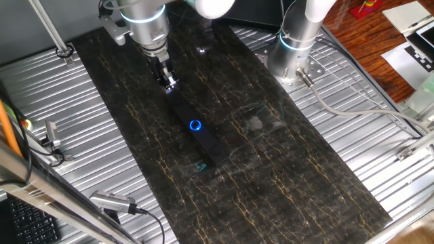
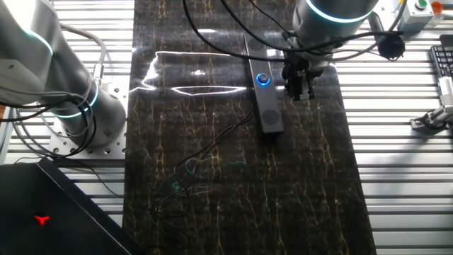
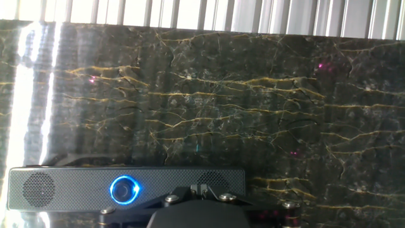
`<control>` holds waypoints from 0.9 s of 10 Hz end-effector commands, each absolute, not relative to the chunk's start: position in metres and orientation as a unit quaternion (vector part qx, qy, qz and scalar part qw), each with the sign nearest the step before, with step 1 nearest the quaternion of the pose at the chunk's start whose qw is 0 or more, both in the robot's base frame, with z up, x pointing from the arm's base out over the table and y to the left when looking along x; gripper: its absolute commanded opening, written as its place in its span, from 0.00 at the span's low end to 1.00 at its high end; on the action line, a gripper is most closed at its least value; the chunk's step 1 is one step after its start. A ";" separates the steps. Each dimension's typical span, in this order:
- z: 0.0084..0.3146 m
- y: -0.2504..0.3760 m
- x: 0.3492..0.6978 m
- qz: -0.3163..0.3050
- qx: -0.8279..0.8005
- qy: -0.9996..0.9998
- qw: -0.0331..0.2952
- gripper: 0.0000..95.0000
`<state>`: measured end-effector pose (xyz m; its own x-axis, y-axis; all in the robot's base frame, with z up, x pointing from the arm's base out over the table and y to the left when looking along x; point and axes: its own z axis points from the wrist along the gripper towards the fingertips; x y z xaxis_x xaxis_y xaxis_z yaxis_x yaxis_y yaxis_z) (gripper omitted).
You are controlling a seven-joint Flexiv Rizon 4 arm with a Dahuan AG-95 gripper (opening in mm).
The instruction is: Turn the knob to increase the volume of the speaker
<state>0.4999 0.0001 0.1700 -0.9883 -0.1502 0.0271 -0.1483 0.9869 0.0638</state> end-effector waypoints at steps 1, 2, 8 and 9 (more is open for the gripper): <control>0.148 0.046 0.499 -0.008 0.097 -0.995 0.032 0.00; 0.148 0.046 0.499 -0.008 0.096 -0.995 0.032 0.00; 0.148 0.044 0.499 -0.009 0.106 -0.994 0.036 0.00; 0.149 0.042 0.498 -0.011 0.108 -0.993 0.034 0.00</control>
<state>0.4966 0.0399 0.1497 -0.9736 -0.2188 0.0643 -0.2174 0.9757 0.0284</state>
